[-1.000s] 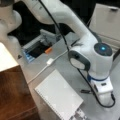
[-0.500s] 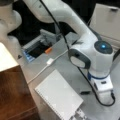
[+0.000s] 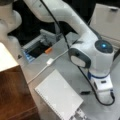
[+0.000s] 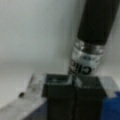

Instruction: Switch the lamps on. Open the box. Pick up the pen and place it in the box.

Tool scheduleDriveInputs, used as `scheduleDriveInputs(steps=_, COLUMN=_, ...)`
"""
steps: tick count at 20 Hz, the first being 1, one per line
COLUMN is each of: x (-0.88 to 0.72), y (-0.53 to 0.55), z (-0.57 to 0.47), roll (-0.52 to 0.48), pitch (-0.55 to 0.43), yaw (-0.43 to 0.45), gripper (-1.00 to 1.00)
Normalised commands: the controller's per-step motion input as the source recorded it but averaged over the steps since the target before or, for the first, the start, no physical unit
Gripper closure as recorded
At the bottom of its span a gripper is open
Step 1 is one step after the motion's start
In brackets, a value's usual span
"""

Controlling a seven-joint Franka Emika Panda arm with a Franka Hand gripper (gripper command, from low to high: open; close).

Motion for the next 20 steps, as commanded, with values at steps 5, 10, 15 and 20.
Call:
scheduleDriveInputs(steps=5, x=-0.24, y=0.15, z=0.33, roll=-0.231, pitch=0.033, yaw=0.015, gripper=1.0)
scheduleDriveInputs(steps=10, x=-0.18, y=0.25, z=0.31, roll=-0.233, pitch=0.008, yaw=-0.005, gripper=-1.0)
scheduleDriveInputs(steps=15, x=-0.08, y=0.22, z=0.15, roll=-0.213, pitch=-0.012, yaw=0.003, gripper=-1.0)
scheduleDriveInputs(steps=20, x=-0.04, y=0.11, z=0.07, roll=-0.214, pitch=-0.004, yaw=0.028, gripper=-1.0)
